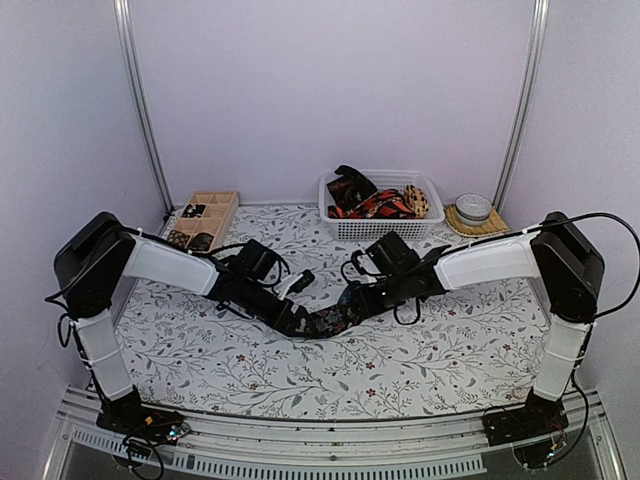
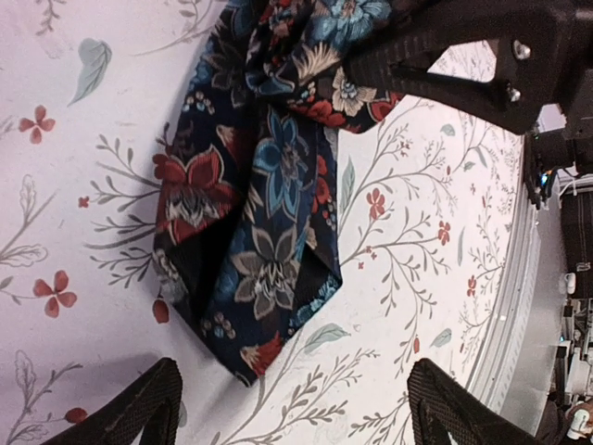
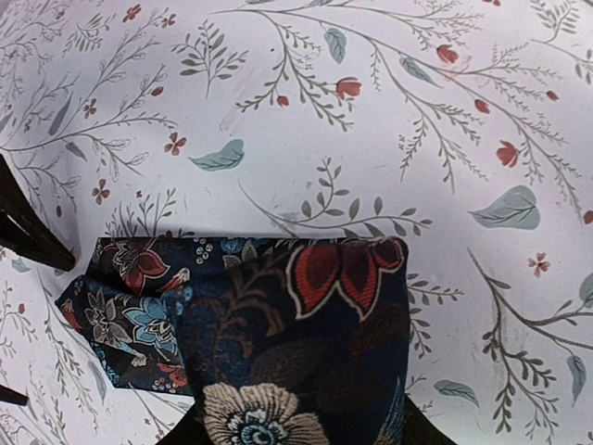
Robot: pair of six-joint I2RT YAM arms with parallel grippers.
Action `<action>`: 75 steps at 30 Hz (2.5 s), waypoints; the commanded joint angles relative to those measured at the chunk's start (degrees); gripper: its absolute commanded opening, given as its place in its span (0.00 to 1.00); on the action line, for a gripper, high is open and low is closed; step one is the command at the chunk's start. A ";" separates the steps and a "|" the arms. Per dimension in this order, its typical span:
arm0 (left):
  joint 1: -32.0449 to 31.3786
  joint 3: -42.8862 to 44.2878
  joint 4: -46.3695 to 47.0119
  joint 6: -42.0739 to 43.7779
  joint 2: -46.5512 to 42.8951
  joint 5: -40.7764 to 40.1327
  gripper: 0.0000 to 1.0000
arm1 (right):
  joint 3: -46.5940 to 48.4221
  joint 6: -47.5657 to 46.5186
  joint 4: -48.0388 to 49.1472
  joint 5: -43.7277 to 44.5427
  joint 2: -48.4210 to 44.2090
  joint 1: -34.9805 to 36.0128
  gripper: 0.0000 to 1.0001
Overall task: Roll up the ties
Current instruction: Roll the tie at the center of the board.
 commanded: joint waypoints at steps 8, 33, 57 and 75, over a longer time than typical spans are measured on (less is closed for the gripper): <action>0.91 -3.07 3.69 -2.37 3.21 -0.64 0.85 | 11.11 0.48 -15.31 24.61 1.85 6.04 0.46; 1.99 6.84 4.77 0.04 14.19 3.43 0.79 | 16.84 2.96 -17.55 28.69 10.41 6.91 0.49; 1.08 1.43 7.92 -2.47 13.31 5.26 0.73 | 11.19 -4.59 -7.94 34.63 11.29 10.17 0.60; 1.64 -0.39 9.23 -3.52 13.04 4.63 0.74 | 12.99 -3.62 -10.24 26.50 0.48 10.36 0.75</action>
